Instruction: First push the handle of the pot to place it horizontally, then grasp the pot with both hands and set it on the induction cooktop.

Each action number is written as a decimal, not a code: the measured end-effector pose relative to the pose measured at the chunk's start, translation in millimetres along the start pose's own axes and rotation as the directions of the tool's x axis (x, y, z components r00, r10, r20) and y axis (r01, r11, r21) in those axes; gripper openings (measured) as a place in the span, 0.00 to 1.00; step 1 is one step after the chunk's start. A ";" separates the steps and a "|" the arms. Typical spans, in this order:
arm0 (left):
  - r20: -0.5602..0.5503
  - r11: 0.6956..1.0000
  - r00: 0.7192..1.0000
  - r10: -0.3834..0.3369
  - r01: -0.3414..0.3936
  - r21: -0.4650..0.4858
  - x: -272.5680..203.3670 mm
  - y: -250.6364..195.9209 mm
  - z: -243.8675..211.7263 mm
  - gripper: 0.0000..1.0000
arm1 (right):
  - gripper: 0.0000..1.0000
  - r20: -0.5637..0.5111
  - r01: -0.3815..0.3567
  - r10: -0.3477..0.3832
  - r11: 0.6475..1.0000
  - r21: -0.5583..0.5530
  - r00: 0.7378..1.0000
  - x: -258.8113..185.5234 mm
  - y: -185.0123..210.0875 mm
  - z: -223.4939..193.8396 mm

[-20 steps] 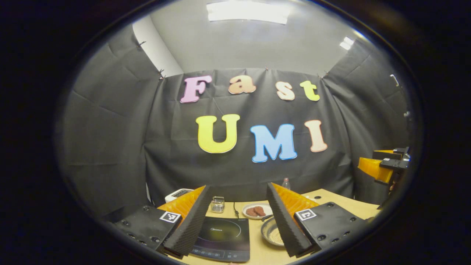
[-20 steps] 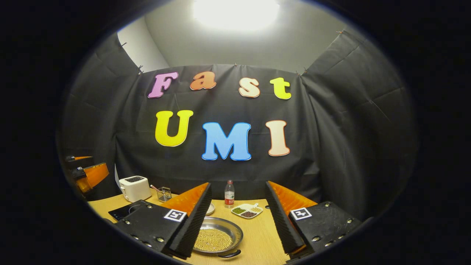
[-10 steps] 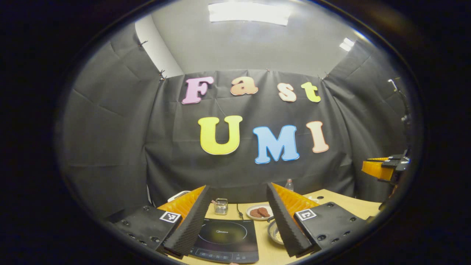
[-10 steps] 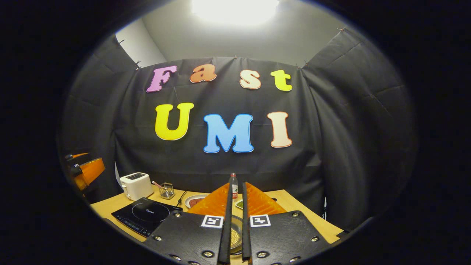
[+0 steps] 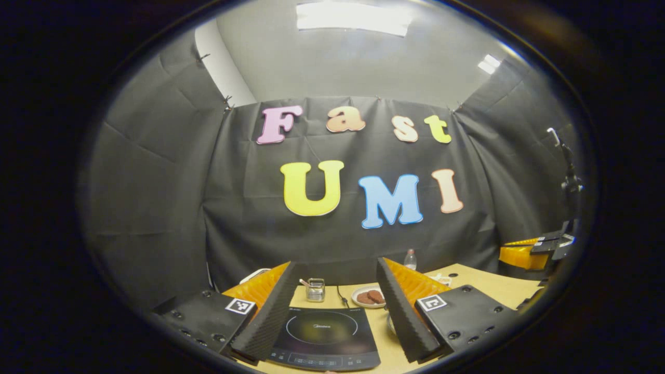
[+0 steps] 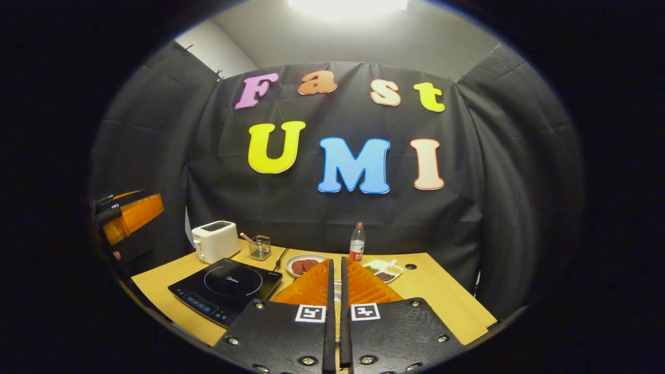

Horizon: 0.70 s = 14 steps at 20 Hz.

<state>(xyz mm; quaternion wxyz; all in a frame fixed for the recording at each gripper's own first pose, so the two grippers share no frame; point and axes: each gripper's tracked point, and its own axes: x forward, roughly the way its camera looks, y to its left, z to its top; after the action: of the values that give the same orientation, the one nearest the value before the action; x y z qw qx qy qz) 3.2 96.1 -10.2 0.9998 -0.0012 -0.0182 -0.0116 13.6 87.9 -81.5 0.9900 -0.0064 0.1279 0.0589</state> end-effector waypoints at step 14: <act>-0.053 0.999 0.998 0.036 -0.037 -0.011 31.6 -22.3 -20.6 0.98 | 0.04 -0.329 -0.247 0.221 0.968 -0.038 0.918 8.0 9.5 -112.6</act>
<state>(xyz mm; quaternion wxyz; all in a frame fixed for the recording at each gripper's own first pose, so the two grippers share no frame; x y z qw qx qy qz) 35.0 73.0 -29.6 0.9999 -0.0072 0.0082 0.0065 -8.2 95.2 -192.4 0.9406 -0.0396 0.2851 0.1801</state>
